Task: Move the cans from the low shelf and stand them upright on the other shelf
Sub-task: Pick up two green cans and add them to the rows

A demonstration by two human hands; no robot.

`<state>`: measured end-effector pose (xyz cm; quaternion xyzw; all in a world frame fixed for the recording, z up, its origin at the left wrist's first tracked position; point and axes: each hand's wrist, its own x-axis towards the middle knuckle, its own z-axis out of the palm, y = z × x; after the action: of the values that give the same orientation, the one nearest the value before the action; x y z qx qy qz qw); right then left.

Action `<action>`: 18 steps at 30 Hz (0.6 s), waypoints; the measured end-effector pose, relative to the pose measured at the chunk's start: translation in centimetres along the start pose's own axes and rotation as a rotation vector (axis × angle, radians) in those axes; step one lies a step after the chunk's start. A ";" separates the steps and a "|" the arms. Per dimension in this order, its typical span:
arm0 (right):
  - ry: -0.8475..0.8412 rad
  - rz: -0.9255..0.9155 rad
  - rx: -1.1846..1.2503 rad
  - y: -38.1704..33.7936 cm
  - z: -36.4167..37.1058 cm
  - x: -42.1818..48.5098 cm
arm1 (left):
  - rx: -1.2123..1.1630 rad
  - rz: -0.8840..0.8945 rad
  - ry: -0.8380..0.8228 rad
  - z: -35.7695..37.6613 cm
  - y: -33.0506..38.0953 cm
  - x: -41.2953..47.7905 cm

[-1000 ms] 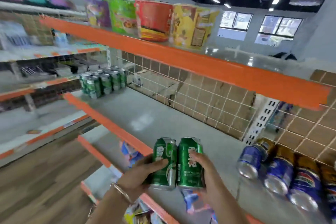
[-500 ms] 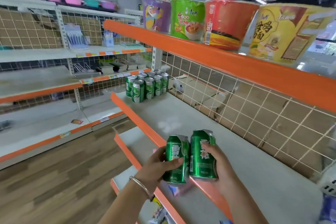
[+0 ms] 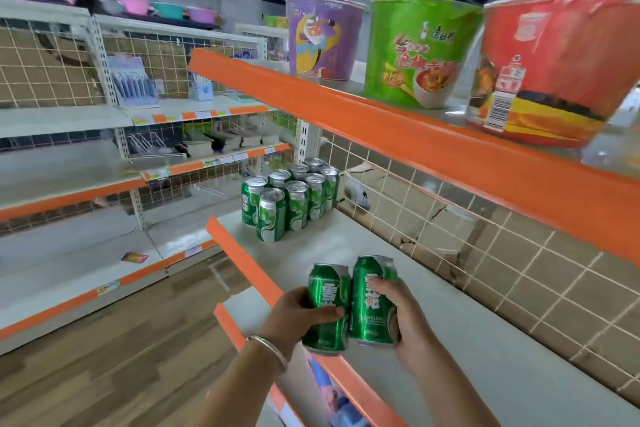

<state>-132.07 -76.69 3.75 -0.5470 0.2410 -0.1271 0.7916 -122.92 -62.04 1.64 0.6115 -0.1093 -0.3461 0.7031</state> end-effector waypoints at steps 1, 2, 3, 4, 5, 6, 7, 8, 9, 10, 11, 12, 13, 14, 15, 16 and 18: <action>0.001 -0.004 -0.008 0.0 0.2 0.7 | 0.005 0.000 -0.004 -0.4 0.2 0.8; 0.005 -0.015 -0.020 -0.1 0.3 1.3 | 0.007 0.000 -0.013 -0.7 0.4 1.6; 0.010 -0.035 -0.037 -0.1 0.4 1.9 | 0.003 0.004 -0.017 -1.1 0.6 2.4; 0.012 -0.056 -0.057 -0.1 0.6 2.6 | -0.005 0.013 -0.018 -1.4 0.7 3.4; 0.005 -0.082 -0.077 -0.1 0.8 3.3 | -0.020 0.022 -0.009 -1.7 0.8 4.3; -0.004 -0.105 -0.087 0.0 1.1 3.9 | -0.031 0.037 -0.006 -2.1 0.9 5.3; -0.003 -0.125 -0.089 0.3 1.4 4.7 | -0.029 0.048 -0.011 -2.6 1.0 6.3; 0.011 -0.144 -0.086 0.7 1.6 5.4 | -0.019 0.060 -0.024 -3.1 1.0 7.4; 0.031 -0.165 -0.078 1.1 1.9 6.1 | 0.009 0.070 -0.038 -3.6 1.1 8.4; 0.058 -0.183 -0.068 1.5 2.3 6.8 | 0.039 0.093 -0.055 -4.2 1.3 9.4; 0.095 -0.195 -0.058 2.0 2.7 7.5 | 0.082 0.119 -0.076 -4.7 1.7 10.1; 0.139 -0.206 -0.049 2.3 3.1 8.2 | 0.116 0.149 -0.109 -5.1 2.0 11.0; 0.176 -0.214 -0.051 2.7 3.4 8.8 | 0.146 0.172 -0.138 -5.5 2.3 11.6; 0.206 -0.224 -0.069 2.9 3.6 9.4 | 0.159 0.194 -0.165 -5.9 2.4 12.2; 0.226 -0.230 -0.107 3.1 3.8 9.9 | 0.178 0.219 -0.190 -6.3 2.4 12.9; 0.236 -0.243 -0.151 3.3 3.8 10.2 | 0.213 0.261 -0.206 -6.6 2.2 13.5; 0.267 -0.268 -0.270 3.7 3.9 10.6 | 0.303 0.368 -0.247 -7.2 2.0 14.2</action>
<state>-121.20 -77.11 -1.10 -0.6534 0.2836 -0.2686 0.6484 -107.62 -65.23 -1.97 0.6329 -0.3541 -0.2641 0.6358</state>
